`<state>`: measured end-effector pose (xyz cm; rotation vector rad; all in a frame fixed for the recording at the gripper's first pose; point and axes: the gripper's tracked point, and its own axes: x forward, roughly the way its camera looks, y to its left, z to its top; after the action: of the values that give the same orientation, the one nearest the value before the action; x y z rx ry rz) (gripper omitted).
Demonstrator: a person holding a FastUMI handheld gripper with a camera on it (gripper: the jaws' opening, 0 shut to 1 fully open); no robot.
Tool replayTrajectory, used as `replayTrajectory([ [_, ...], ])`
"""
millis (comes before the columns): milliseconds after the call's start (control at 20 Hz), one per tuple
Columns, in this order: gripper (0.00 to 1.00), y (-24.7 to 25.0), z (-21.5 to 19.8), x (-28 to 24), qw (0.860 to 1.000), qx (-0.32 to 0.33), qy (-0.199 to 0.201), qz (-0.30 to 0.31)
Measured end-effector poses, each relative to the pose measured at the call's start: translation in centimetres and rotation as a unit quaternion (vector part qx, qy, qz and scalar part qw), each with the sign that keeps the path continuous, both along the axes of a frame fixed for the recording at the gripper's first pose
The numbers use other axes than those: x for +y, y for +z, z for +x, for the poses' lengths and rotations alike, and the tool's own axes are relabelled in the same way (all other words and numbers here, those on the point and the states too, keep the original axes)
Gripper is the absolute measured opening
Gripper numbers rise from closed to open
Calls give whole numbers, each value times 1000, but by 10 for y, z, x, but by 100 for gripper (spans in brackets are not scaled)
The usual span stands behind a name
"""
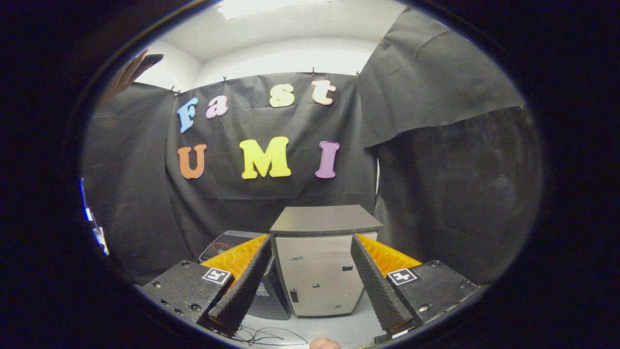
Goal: Put the clothes into the washing machine and then close the washing machine lid.
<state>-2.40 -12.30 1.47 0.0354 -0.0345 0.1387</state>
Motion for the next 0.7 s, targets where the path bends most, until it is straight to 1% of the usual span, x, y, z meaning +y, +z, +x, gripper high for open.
replayTrajectory([
  [200,100,-4,4,-5,1000,11,-4,7],
  [700,100,-3,4,-7,1000,11,-4,3],
])
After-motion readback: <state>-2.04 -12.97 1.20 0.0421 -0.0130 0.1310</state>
